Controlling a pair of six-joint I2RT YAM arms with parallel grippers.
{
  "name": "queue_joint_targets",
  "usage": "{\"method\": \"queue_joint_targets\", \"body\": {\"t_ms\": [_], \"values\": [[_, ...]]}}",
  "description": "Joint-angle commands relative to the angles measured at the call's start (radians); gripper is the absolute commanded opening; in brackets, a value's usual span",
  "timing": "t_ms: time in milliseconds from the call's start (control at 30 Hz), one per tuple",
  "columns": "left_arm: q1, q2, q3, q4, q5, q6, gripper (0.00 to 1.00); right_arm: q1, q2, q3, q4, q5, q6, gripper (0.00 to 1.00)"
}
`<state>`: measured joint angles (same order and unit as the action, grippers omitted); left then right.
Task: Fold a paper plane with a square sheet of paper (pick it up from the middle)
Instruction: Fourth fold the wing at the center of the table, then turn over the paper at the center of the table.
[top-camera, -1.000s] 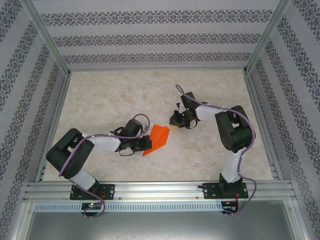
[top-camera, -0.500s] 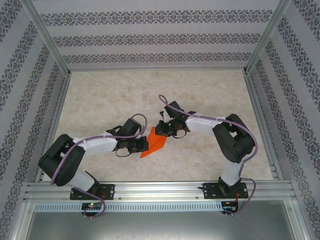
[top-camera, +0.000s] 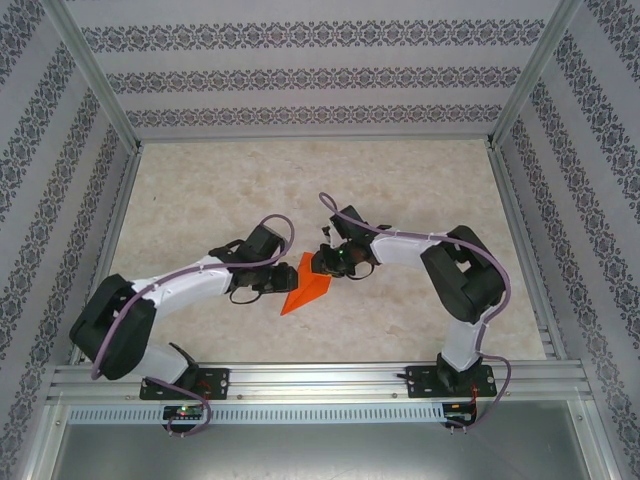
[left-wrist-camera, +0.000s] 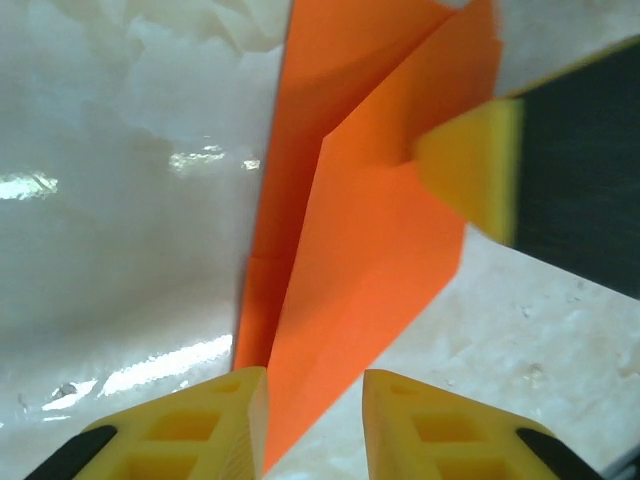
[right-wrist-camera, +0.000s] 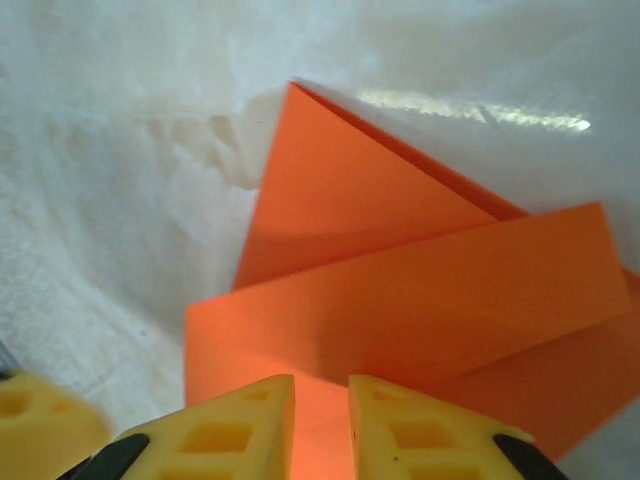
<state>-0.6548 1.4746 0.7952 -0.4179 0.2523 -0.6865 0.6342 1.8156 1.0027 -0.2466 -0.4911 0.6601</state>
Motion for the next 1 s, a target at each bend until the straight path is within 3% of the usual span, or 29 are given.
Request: {"method": "queue_joint_targets", "body": {"t_ms": [0,333,633,967], "values": [[0.005,0.054,0.061,-0.067,-0.032,0.062,0.34,-0.008,-0.104,-0.036,-0.026,0.033,-0.007,0.26],[0.006,0.122,0.120,-0.095,-0.052,0.091,0.32,-0.016,-0.240,-0.253,0.077,0.042,0.143,0.37],[0.006,0.175,0.121,-0.092,-0.043,0.092,0.34,0.015,-0.228,-0.315,0.214,0.029,0.254,0.37],[0.004,0.203,0.097,-0.066,-0.002,0.081,0.34,0.032,-0.171,-0.322,0.246,0.022,0.298,0.36]]}}
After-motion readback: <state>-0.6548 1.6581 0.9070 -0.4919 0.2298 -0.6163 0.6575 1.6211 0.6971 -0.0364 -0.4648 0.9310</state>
